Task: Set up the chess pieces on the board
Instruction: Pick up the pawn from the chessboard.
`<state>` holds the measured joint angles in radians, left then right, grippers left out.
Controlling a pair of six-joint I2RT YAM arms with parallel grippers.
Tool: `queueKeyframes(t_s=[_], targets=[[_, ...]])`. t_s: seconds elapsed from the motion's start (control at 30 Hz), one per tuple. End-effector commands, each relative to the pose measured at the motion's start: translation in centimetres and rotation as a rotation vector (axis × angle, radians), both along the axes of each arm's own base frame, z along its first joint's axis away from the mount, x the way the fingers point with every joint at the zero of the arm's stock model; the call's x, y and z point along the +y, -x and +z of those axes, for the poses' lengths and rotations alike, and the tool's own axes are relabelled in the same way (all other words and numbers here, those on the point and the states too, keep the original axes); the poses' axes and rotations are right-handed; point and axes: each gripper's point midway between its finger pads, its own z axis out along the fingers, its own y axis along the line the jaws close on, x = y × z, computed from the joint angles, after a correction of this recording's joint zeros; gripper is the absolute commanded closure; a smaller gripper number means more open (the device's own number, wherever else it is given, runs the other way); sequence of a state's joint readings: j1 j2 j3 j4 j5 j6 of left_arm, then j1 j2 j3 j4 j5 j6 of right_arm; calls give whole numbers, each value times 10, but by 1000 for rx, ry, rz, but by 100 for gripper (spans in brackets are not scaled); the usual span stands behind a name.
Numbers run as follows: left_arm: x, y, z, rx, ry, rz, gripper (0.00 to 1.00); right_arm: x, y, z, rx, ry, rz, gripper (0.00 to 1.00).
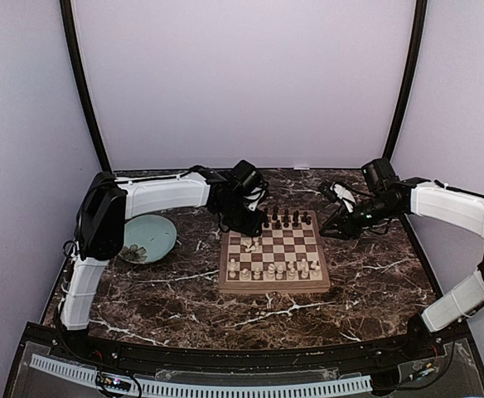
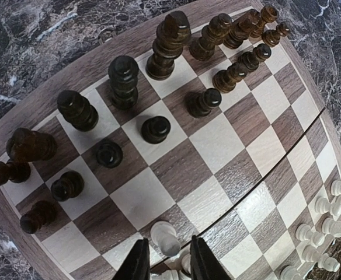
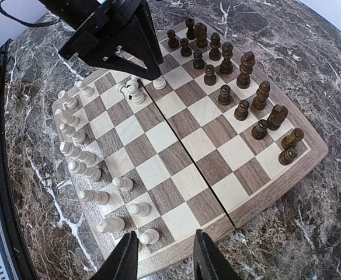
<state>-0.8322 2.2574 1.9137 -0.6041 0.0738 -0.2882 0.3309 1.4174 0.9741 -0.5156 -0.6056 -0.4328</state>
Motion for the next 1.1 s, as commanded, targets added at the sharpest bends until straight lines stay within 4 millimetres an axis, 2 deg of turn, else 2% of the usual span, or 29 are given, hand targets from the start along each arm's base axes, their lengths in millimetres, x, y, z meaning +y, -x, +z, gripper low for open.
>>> queueKeyframes(t_s=[0.0, 0.47, 0.63, 0.8, 1.07], targets=[[-7, 1, 12, 15, 37, -6, 74, -2, -2, 3, -26, -5, -2, 65], [-9, -7, -5, 18, 9, -3, 79, -2, -2, 3, -27, -3, -3, 65], [-8, -7, -6, 14, -4, -1, 85, -2, -1, 3, -25, -3, -4, 65], [-11, -6, 7, 2, 11, -13, 90, -2, -2, 3, -26, -3, -3, 65], [-14, 5, 56, -77, 43, -43, 91, -2, -2, 2, -23, -3, -2, 65]])
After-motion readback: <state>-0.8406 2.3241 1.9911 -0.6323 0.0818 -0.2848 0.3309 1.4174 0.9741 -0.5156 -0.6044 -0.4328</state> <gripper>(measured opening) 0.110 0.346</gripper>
